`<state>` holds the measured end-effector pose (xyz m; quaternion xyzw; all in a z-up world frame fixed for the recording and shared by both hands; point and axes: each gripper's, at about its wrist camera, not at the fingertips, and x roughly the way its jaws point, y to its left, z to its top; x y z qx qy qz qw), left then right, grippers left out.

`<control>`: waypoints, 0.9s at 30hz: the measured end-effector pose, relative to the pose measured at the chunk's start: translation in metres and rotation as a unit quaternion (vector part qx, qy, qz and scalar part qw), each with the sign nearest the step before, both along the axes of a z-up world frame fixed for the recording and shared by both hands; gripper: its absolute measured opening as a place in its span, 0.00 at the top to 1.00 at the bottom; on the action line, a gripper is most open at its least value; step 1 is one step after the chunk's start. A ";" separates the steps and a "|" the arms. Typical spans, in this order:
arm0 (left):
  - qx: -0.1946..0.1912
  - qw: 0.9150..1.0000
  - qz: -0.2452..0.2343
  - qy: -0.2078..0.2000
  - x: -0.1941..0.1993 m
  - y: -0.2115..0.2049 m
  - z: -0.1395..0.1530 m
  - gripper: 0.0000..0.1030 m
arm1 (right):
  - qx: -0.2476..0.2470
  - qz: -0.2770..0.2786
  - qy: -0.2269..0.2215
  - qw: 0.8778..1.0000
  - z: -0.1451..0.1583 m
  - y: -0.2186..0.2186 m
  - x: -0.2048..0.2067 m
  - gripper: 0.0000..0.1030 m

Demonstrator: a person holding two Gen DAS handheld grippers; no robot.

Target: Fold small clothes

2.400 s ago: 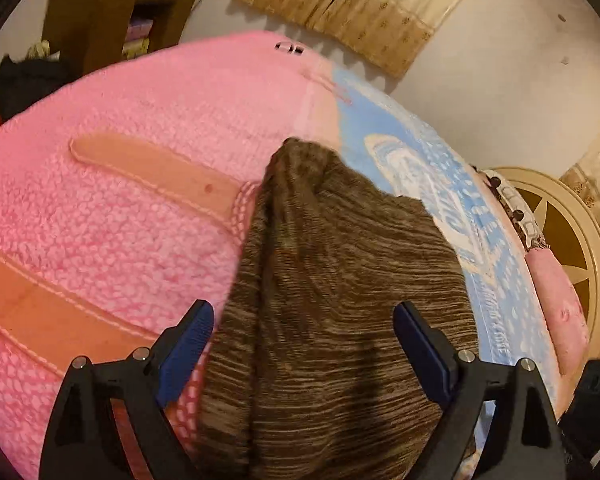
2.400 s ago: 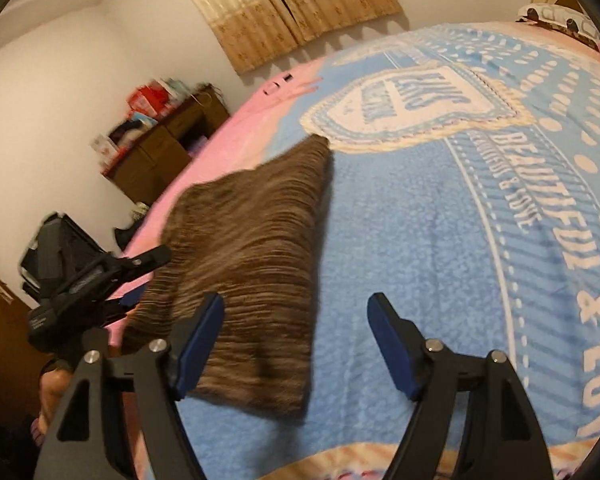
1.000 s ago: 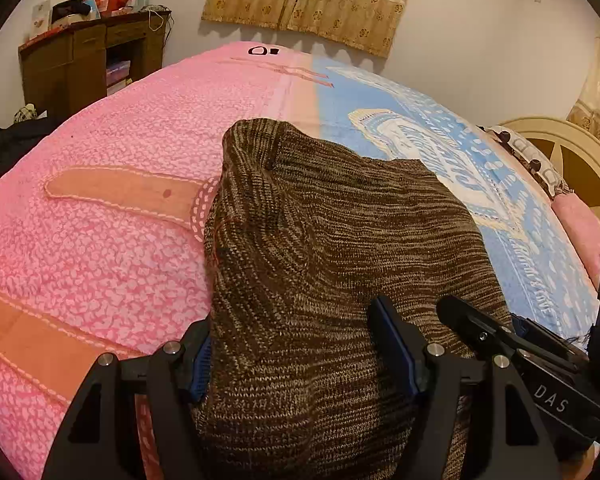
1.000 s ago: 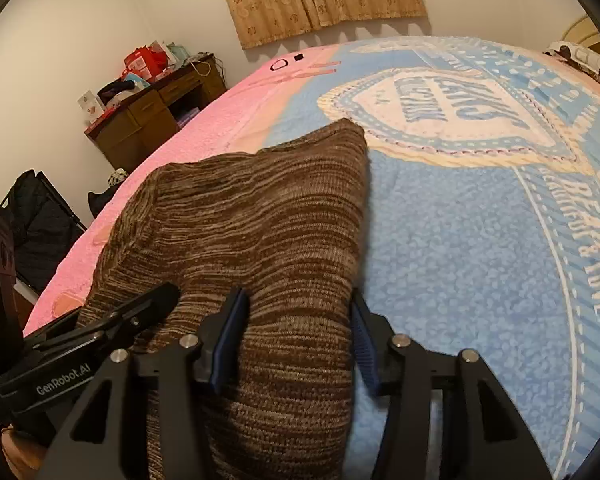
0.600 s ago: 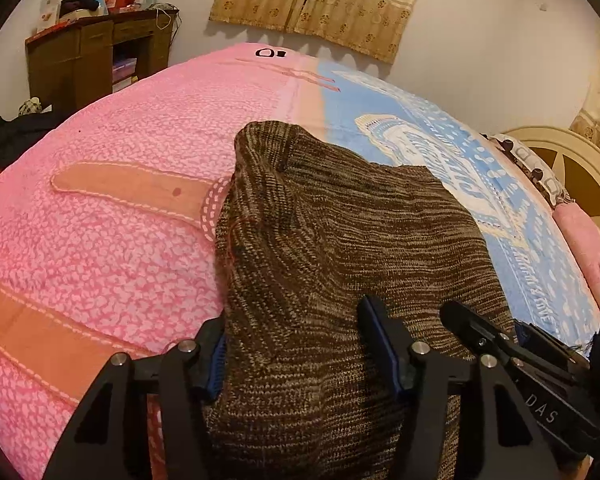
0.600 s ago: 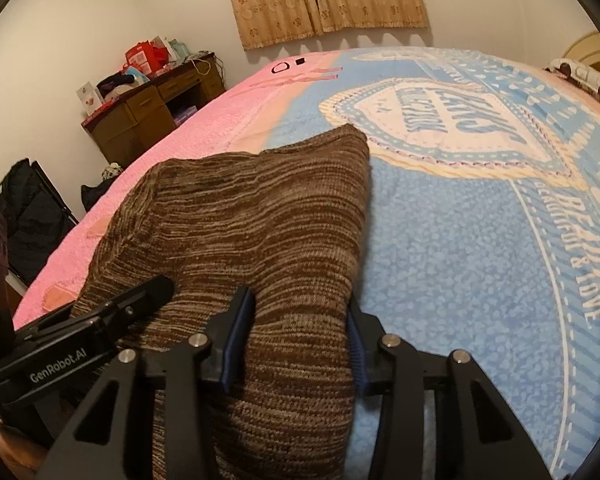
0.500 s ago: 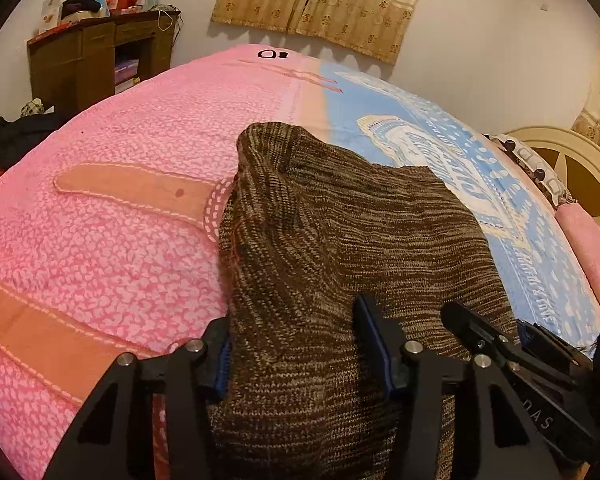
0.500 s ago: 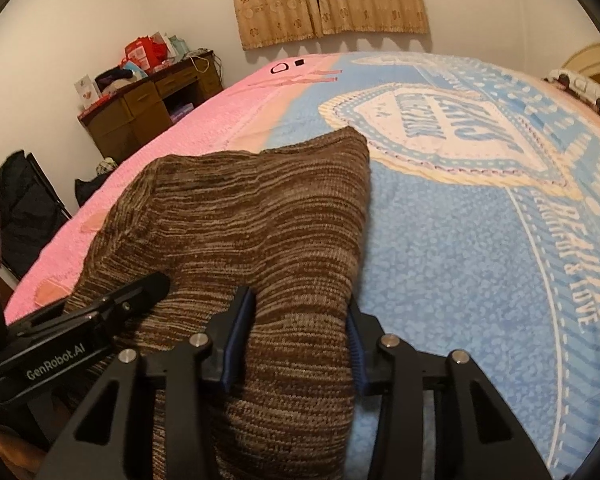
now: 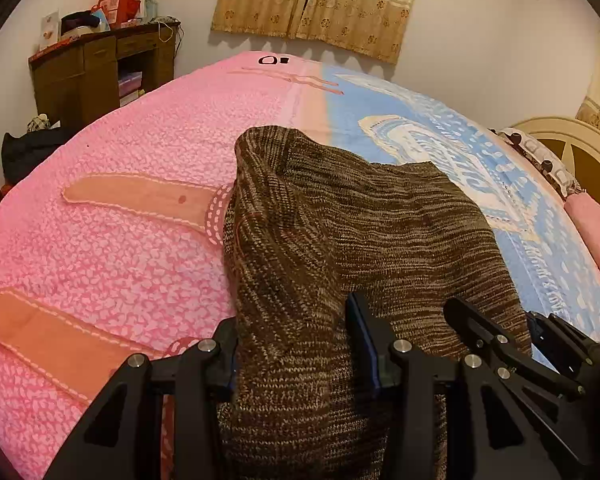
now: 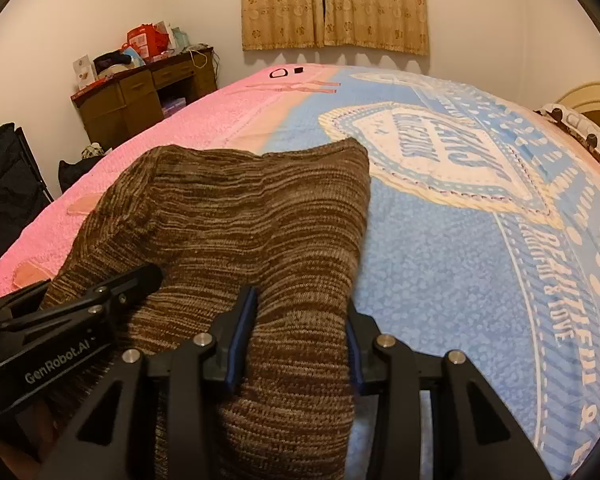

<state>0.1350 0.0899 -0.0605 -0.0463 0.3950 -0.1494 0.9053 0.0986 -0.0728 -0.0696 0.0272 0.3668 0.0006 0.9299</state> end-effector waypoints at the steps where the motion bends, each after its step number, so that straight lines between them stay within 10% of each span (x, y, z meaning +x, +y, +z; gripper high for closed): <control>1: 0.000 1.000 0.000 0.001 0.000 0.000 0.000 0.56 | -0.002 0.000 0.000 1.000 0.000 0.000 0.000 0.59; 12: 0.030 1.000 0.003 -0.010 -0.013 -0.006 0.014 0.75 | -0.006 0.003 0.005 1.000 0.007 0.003 -0.006 0.68; 27: 0.041 0.999 -0.016 -0.003 -0.076 -0.006 0.031 0.76 | 0.053 0.009 -0.024 0.998 0.029 0.002 -0.085 0.73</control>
